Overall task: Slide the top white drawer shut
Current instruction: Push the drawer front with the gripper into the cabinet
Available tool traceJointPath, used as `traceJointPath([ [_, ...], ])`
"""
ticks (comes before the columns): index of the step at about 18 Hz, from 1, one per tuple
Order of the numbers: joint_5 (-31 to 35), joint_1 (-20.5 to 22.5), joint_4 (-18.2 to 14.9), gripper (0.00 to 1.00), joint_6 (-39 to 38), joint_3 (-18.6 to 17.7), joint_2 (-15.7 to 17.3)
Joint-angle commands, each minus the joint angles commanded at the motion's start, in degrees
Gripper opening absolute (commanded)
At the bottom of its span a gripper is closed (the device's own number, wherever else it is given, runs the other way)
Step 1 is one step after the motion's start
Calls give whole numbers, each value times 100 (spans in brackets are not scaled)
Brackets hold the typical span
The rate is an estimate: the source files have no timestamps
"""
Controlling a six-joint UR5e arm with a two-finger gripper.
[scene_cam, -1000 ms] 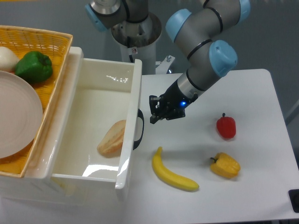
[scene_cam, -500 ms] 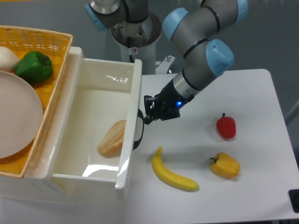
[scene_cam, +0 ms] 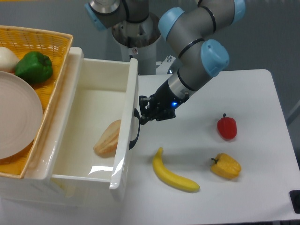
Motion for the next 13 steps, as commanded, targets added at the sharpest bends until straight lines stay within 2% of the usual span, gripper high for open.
traceJointPath([
  [13, 0, -246, 9, 4, -123, -70, 106],
])
